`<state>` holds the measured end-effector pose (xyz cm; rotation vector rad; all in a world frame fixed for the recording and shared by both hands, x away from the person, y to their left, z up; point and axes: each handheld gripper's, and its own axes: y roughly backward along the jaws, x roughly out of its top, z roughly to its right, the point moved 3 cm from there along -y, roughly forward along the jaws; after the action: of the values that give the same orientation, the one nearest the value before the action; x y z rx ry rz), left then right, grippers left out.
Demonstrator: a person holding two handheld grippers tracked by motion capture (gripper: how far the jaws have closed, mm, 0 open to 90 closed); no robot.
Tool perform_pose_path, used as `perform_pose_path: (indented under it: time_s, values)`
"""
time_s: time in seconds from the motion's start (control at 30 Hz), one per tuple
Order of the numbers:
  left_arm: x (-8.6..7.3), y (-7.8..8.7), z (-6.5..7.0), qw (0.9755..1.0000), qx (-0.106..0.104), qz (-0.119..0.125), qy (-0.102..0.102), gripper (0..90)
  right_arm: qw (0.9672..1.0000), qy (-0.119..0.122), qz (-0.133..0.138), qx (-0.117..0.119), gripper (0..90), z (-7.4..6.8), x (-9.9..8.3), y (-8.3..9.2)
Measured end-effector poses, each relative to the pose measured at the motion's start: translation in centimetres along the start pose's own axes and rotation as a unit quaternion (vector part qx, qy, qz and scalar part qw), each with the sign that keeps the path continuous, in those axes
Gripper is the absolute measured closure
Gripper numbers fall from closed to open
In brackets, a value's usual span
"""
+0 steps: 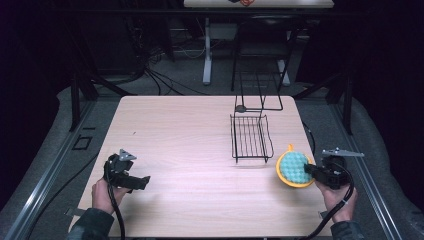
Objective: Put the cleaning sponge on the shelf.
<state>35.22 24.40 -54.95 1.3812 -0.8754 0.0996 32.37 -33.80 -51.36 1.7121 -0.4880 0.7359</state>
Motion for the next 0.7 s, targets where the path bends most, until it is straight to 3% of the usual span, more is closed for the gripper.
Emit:
perform_pose_path:
  time_s: [0.7]
  values:
    - [0.1, 0.1, -0.1, 0.9999, 0.004, 0.009, 0.003, 0.0, 0.9994, 0.013, 0.03, 0.014, 86.7, -1.5, 2.3, 1.2]
